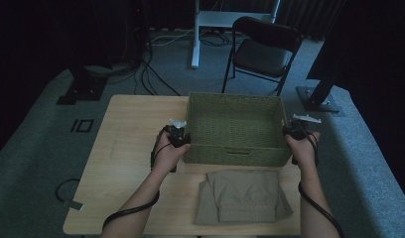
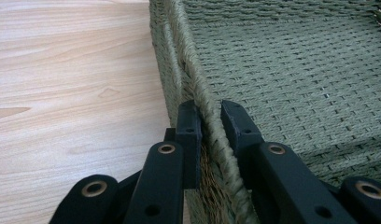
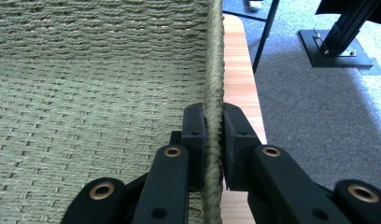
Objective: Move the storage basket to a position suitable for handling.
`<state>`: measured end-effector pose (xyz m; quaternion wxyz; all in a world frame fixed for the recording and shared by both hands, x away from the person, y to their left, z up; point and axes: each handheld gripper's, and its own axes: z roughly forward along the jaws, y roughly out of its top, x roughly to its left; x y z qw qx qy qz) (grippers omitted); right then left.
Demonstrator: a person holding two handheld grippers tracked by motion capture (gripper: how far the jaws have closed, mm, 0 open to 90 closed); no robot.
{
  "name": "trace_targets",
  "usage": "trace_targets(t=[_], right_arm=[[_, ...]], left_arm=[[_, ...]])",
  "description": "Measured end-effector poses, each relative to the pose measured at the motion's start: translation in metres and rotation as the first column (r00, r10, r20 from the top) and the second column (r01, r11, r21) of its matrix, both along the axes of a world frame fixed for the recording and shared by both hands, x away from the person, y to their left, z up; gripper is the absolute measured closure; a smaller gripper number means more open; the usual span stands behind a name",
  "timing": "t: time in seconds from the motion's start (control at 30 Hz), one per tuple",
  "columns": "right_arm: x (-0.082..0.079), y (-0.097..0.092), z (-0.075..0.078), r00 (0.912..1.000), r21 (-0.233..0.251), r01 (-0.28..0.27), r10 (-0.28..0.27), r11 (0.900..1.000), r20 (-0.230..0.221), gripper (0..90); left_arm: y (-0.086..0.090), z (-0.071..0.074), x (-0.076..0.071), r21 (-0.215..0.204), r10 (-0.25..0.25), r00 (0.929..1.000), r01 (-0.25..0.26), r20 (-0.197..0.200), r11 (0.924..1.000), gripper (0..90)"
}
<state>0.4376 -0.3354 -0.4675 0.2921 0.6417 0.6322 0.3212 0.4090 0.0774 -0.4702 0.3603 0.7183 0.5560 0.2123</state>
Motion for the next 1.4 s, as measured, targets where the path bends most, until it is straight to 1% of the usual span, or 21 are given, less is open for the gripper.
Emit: trace_targets(t=[0.13, 0.17, 0.43, 0.6, 0.67, 0.73, 0.8, 0.87, 0.9, 0.97, 1.0, 1.07, 1.1, 1.13, 1.17, 1.23, 1.27, 1.3, 1.33, 1.37, 1.4], right_arm=[[0.003, 0.004, 0.0, 1.0, 0.014, -0.007, 0.007, 0.9999, -0.002, 80.9], [0.004, 0.006, 0.0, 0.9999, 0.004, -0.01, 0.01, 0.9999, -0.002, 81.0], [0.004, 0.016, 0.0, 0.9994, 0.015, -0.033, 0.033, 0.9993, 0.001, 80.6], [0.005, 0.017, 0.0, 0.9991, 0.024, -0.041, 0.041, 0.9989, -0.002, 80.4], [0.005, 0.017, 0.0, 0.9989, 0.015, -0.047, 0.047, 0.9988, -0.005, 80.0], [0.005, 0.016, 0.001, 0.9987, 0.034, -0.049, 0.049, 0.9982, -0.012, 76.3], [0.004, 0.017, 0.001, 0.9975, 0.035, -0.068, 0.069, 0.9971, -0.019, 70.2], [0.003, 0.016, 0.003, 0.9967, 0.031, -0.078, 0.078, 0.9965, -0.02, 68.7], [0.003, 0.016, 0.004, 0.9959, 0.026, -0.086, 0.087, 0.996, -0.024, 64.5], [0.003, 0.015, 0.007, 0.9949, 0.03, -0.099, 0.099, 0.9947, -0.02, 57.7], [0.002, 0.014, 0.008, 0.9958, 0.041, -0.092, 0.092, 0.9949, 0.001, 54.2], [0.002, 0.01, 0.009, 0.9967, 0.062, -0.079, 0.078, 0.9949, 0.023, 47.5], [0.002, 0.01, 0.009, 0.9967, 0.062, -0.079, 0.078, 0.9949, 0.023, 47.5], [0.0, 0.007, 0.01, 0.9952, 0.076, -0.092, 0.089, 0.9928, 0.041, 41.2], [0.0, 0.006, 0.01, 0.994, 0.084, -0.101, 0.097, 0.9914, 0.05, 37.4], [-0.002, 0.006, 0.012, 0.9916, 0.11, -0.116, 0.109, 0.9872, 0.07, 30.4], [-0.003, 0.006, 0.014, 0.9912, 0.111, -0.12, 0.113, 0.9866, 0.07, 28.8], [-0.004, 0.007, 0.015, 0.9909, 0.101, -0.118, 0.11, 0.9879, 0.078, 23.7], [-0.005, 0.009, 0.017, 0.9905, 0.088, -0.115, 0.107, 0.9895, 0.086, 18.9], [-0.006, 0.01, 0.018, 0.9884, 0.078, -0.125, 0.117, 0.9891, 0.097, 18.6], [-0.007, 0.011, 0.02, 0.9865, 0.073, -0.137, 0.129, 0.9879, 0.101, 18.4]], left_arm=[[0.005, 0.0, 0.002, 0.0, 0.009, 1.0, -0.009, -0.002, 1.0, 79.7], [0.006, 0.0, 0.002, -0.001, 0.011, 0.9999, -0.011, 0.001, 0.9999, 79.7], [0.018, 0.0, -0.003, 0.004, 0.017, 0.9999, -0.017, 0.001, 0.9999, 79.6], [0.022, -0.001, -0.006, -0.019, 0.0, 1.0, 0.0, 0.006, 0.9998, 76.6], [0.022, -0.001, -0.005, -0.025, -0.003, 1.0, 0.003, 0.004, 0.9997, 76.3], [0.023, -0.001, -0.005, -0.028, -0.009, 1.0, 0.009, 0.005, 0.9996, 75.8], [0.024, -0.001, -0.005, -0.025, -0.029, 0.9995, 0.029, 0.007, 0.9993, 74.1], [0.026, 0.0, -0.004, -0.028, -0.038, 0.9992, 0.039, 0.009, 0.9989, 74.1], [0.027, 0.0, -0.003, -0.032, -0.049, 0.9986, 0.05, 0.018, 0.9982, 73.9], [0.027, 0.0, -0.002, -0.051, -0.061, 0.998, 0.062, 0.019, 0.9968, 66.6], [0.027, 0.001, -0.002, -0.055, -0.072, 0.9972, 0.073, 0.016, 0.9958, 65.6], [0.028, 0.001, -0.001, -0.089, -0.096, 0.9953, 0.096, 0.009, 0.9913, 55.6], [0.028, 0.001, -0.001, -0.089, -0.096, 0.9953, 0.096, 0.009, 0.9913, 52.2], [0.029, 0.001, -0.001, -0.094, -0.12, 0.9927, 0.121, 0.013, 0.9882, 48.2], [0.029, 0.001, -0.002, -0.074, -0.149, 0.9885, 0.151, 0.027, 0.9858, 46.0], [0.03, 0.001, -0.002, -0.077, -0.151, 0.9882, 0.153, 0.026, 0.9852, 43.2], [0.03, 0.003, -0.002, -0.075, -0.163, 0.9841, 0.168, 0.071, 0.9829, 35.2], [0.03, 0.003, -0.002, -0.075, -0.163, 0.9841, 0.168, 0.071, 0.9829, 30.5], [0.029, 0.007, -0.003, -0.054, -0.182, 0.9788, 0.188, 0.093, 0.9807, 29.3], [0.029, 0.007, -0.003, -0.054, -0.182, 0.9788, 0.188, 0.093, 0.9807, 27.1], [0.028, 0.011, -0.005, -0.017, -0.242, 0.9639, 0.245, 0.111, 0.9693, 22.3]])
